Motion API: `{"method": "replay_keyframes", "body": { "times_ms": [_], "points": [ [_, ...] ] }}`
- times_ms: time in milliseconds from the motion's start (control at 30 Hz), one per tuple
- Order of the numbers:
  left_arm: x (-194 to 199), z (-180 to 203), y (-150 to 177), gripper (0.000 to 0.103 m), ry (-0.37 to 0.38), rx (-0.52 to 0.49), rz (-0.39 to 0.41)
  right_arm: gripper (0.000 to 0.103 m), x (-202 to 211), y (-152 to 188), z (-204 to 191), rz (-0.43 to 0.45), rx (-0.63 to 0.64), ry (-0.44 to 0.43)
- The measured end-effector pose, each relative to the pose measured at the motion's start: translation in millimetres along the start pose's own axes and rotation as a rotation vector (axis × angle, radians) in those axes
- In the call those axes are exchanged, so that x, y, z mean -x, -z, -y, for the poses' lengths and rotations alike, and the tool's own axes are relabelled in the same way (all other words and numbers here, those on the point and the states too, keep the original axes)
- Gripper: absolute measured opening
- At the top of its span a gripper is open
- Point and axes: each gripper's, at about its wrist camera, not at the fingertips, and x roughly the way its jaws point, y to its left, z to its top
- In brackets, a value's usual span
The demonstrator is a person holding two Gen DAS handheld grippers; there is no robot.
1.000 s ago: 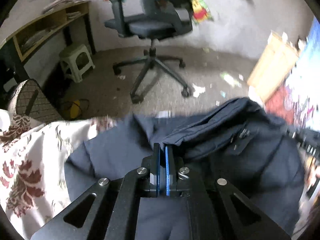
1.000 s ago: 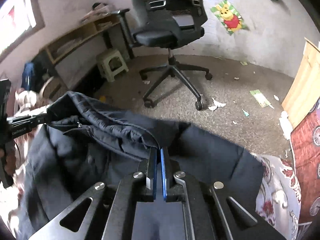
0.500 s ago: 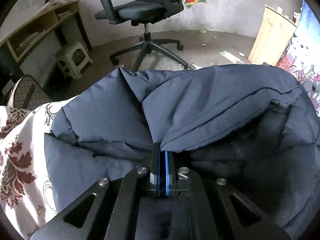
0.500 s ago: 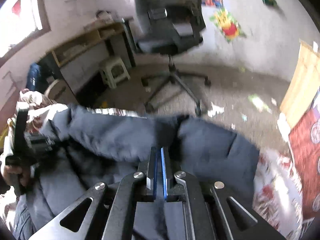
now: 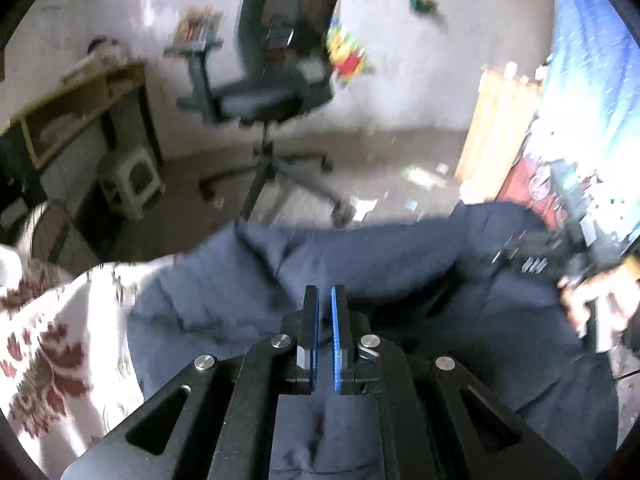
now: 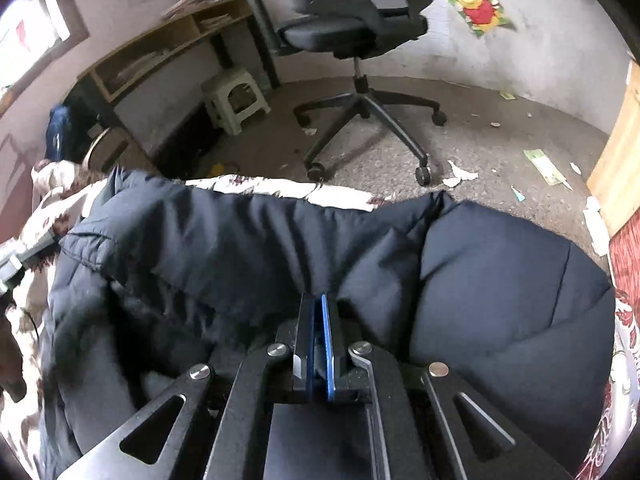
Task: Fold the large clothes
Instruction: 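Grasp the jacket hem with both tools and fold it toward the collar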
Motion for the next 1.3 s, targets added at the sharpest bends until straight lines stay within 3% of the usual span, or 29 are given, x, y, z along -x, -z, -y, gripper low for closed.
{"method": "replay_keyframes", "body": {
  "times_ms": [133, 233, 333, 400, 533, 767, 800, 900, 967, 1067, 1300],
  "points": [
    [1, 15, -32, 0.004, 0.062, 0.022, 0.054, 0.005, -2, 6, 2, -0.011, -0.004, -0.012],
    [-35, 29, -44, 0.004, 0.091, -0.021, -0.074, 0.005, -6, 7, 7, -0.018, -0.035, -0.032],
    [-91, 33, -33, 0.004, 0.105, -0.058, -0.305, 0.005, -7, 8, 10, -0.02, -0.055, -0.057],
    [-114, 31, -24, 0.004, 0.107, -0.062, -0.409, 0.005, -8, 10, 12, -0.03, -0.063, -0.075],
    [-131, 26, -19, 0.002, 0.108, -0.053, -0.464, 0.003, -13, 13, 18, -0.041, -0.081, -0.105],
    [-139, 23, -7, 0.002, 0.076, -0.037, -0.429, 0.003, -4, 21, 14, 0.02, -0.092, -0.095],
    [-136, 25, -5, 0.002, 0.071, -0.051, -0.42, 0.008, 4, 20, 8, 0.043, -0.078, -0.113],
    [-130, 27, 3, 0.002, 0.065, -0.06, -0.389, 0.008, 19, 13, -22, 0.087, 0.012, -0.146],
    [-126, 27, 7, 0.002, 0.065, -0.056, -0.367, 0.008, 8, 7, -43, 0.038, 0.072, -0.147],
    [-124, 24, 12, 0.002, 0.078, -0.049, -0.359, 0.008, -16, 11, -55, -0.03, 0.1, -0.057],
    [-123, 20, 22, 0.002, 0.118, -0.014, -0.339, 0.004, -32, 22, -41, -0.067, 0.02, -0.085]
  ]
}}
